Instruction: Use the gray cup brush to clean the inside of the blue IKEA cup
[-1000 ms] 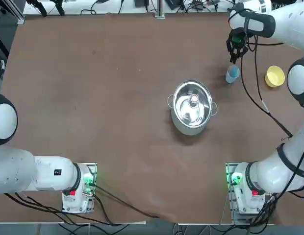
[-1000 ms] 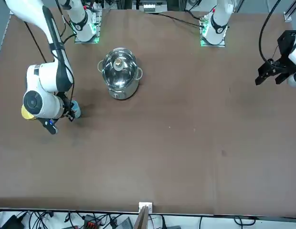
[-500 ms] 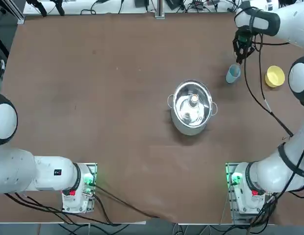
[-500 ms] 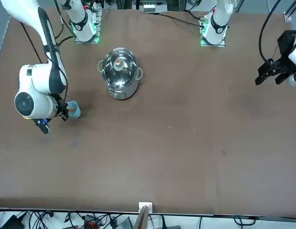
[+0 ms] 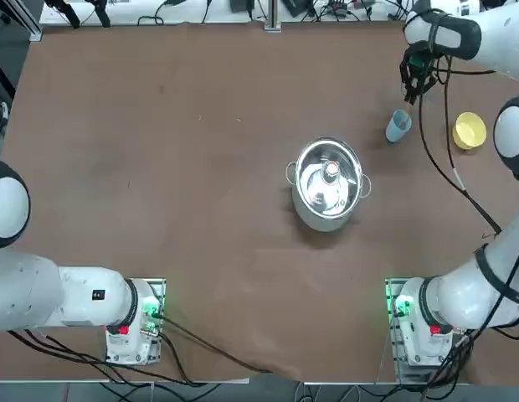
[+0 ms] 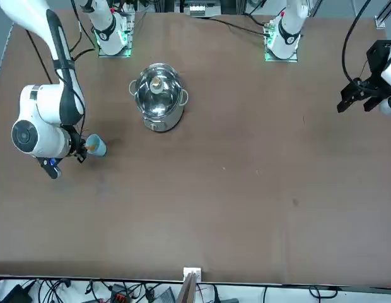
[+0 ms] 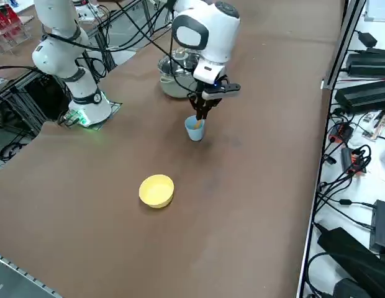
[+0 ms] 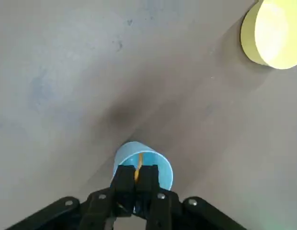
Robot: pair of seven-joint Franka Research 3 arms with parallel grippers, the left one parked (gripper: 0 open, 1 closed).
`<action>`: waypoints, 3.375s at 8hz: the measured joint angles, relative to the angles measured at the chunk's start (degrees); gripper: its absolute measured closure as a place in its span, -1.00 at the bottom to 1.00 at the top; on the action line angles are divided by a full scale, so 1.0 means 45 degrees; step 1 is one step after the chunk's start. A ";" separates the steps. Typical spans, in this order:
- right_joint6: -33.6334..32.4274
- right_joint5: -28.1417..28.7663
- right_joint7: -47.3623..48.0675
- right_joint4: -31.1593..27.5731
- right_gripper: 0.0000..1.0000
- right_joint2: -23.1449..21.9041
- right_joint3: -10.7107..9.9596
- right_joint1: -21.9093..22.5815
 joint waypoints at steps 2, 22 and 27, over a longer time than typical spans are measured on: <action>0.0018 0.0003 0.0029 0.0175 0.93 0.0000 0.0069 0.0342; -0.0695 -0.0014 0.1318 0.0320 0.93 -0.0279 -0.0234 0.0387; -0.0705 0.0001 0.1835 0.0760 0.93 -0.0091 -0.0063 0.0911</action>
